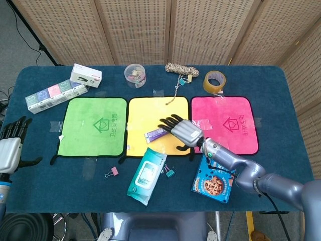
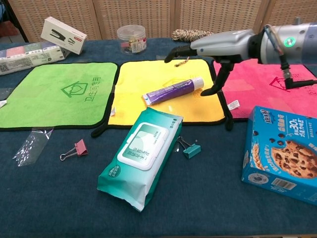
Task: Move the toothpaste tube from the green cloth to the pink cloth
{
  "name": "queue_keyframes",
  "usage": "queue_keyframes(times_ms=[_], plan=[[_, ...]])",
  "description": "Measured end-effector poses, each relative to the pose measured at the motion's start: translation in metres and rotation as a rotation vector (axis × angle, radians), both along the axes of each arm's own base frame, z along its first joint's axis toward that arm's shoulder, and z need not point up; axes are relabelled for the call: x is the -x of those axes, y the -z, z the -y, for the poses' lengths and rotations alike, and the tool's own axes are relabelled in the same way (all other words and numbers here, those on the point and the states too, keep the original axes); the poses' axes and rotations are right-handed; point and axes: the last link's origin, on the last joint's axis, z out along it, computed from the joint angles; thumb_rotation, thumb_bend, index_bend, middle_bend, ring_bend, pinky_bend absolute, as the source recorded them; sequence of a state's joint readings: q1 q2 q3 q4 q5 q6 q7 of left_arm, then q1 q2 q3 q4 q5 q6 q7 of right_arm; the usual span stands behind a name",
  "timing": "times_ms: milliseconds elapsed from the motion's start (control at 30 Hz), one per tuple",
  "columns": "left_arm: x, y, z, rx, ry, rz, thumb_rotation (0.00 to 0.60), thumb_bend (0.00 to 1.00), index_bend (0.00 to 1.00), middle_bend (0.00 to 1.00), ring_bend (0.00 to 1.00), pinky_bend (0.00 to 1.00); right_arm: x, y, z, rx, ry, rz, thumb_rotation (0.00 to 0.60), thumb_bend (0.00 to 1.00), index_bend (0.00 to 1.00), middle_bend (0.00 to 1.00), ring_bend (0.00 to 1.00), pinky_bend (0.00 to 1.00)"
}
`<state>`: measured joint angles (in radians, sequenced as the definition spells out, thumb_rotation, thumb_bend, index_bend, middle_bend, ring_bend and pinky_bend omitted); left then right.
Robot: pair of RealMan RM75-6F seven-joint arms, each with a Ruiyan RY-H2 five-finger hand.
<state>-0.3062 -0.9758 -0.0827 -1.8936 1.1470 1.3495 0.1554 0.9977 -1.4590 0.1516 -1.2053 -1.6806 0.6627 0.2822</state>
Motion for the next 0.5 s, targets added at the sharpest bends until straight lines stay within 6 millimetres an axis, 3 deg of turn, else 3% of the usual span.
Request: queue_keyframes(times_ms=[267, 500], plan=[[0.003, -0.003, -0.002, -0.004, -0.005, 0.023, 0.6, 0.0, 0.0, 0.0, 0.0, 0.0, -0.027, 0.036, 0.007, -0.036, -0.094, -0.119, 0.6, 0.3, 0.06, 0.0, 0.0, 0.0], [0.003, -0.002, -0.004, 0.004, -0.008, 0.038, 0.6, 0.0, 0.0, 0.0, 0.0, 0.0, -0.037, 0.048, 0.009, -0.019, -0.148, -0.151, 0.6, 0.31, 0.09, 0.0, 0.0, 0.0]])
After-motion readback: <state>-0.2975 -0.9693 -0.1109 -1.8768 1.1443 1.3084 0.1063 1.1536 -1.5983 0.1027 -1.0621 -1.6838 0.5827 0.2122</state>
